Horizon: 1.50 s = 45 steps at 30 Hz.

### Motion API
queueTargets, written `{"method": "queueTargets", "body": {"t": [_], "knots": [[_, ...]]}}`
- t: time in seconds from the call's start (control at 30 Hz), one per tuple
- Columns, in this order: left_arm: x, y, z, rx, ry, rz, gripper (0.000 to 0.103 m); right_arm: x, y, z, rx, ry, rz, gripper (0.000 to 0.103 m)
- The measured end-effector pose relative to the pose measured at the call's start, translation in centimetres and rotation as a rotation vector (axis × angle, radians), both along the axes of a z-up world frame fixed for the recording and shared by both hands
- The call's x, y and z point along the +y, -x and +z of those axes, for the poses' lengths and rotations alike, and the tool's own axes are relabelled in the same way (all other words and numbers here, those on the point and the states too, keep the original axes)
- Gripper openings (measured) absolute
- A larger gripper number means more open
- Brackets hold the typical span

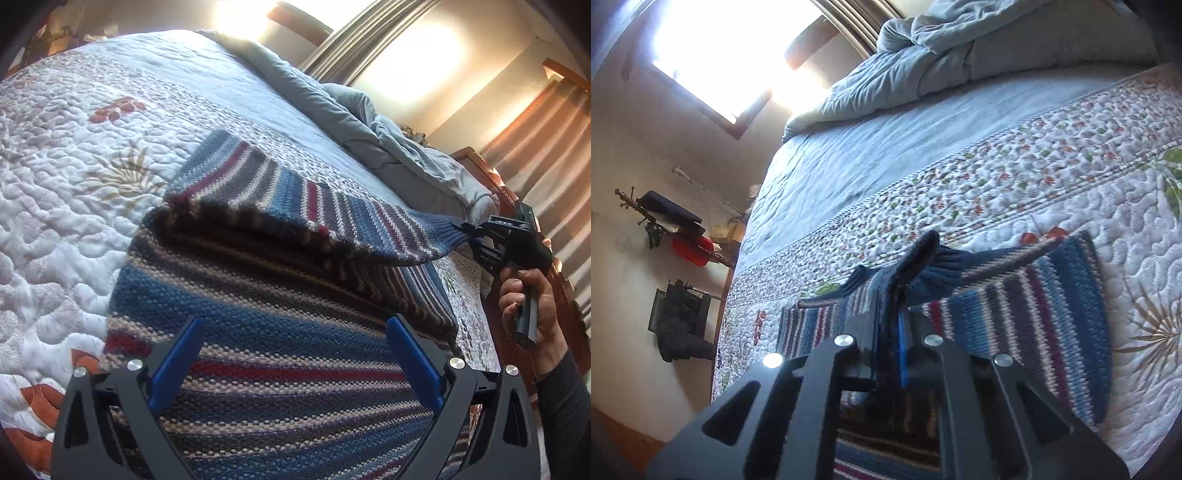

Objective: Fold small clothes

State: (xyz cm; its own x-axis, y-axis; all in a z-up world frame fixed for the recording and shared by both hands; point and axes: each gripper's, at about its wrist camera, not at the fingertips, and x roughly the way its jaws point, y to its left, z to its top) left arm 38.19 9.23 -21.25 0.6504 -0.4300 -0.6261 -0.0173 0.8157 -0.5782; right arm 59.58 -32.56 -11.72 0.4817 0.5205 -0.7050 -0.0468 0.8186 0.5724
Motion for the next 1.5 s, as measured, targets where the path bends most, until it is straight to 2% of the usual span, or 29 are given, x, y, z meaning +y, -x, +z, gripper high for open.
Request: {"method": "queueTargets", "body": {"t": [0.13,0.3,0.43,0.57,0.83,0.93,1.0,1.07,1.17,1.33,1.4,1.43,1.5], "knots": [[-1.0,0.0,0.5,-0.024,-0.038,-0.027,0.099,-2.9,1.4,-1.8,0.028,-0.001,-0.014,0.007],[-2.9,0.6,2.0,-0.091,-0.167,-0.045,0.099,-3.6,2.3,-5.4,0.076,-0.016,-0.041,0.007],[-4.0,1.3,3.0,-0.147,-0.230,-0.048,0.099,-3.8,2.9,-7.0,0.095,-0.029,-0.053,0.007],[-4.4,1.6,3.8,-0.170,-0.246,-0.054,0.099,-4.2,3.5,-8.2,0.103,-0.011,-0.060,0.007],[-3.9,1.7,4.3,-0.175,-0.218,-0.054,0.099,-4.6,4.8,-10.7,0.135,-0.002,-0.086,0.008],[-3.9,1.7,4.3,-0.175,-0.209,-0.056,0.099,-5.5,4.6,-10.9,0.179,-0.085,-0.114,0.020],[-4.0,1.7,4.2,-0.171,-0.207,-0.057,0.099,-6.3,4.2,-10.7,0.195,-0.137,-0.140,0.038],[-4.2,1.7,3.9,-0.163,-0.202,-0.061,0.099,-6.9,3.4,-10.7,0.224,-0.193,-0.151,0.042],[-4.5,1.6,3.7,-0.157,-0.206,-0.068,0.099,-7.0,2.1,-10.9,0.267,-0.224,-0.128,0.045],[-5.1,1.5,3.3,-0.148,-0.219,-0.075,0.099,-6.2,1.5,-10.6,0.268,-0.129,-0.081,0.039],[-5.4,1.6,3.4,-0.152,-0.226,-0.078,0.099,-5.3,2.1,-9.4,0.208,-0.004,-0.070,0.037],[-5.5,1.7,3.5,-0.156,-0.228,-0.079,0.099,-4.4,2.7,-8.3,0.136,0.093,-0.058,0.037],[-5.6,1.8,3.6,-0.163,-0.233,-0.081,0.099,-3.1,3.2,-8.1,0.124,0.148,-0.018,0.037]]}}
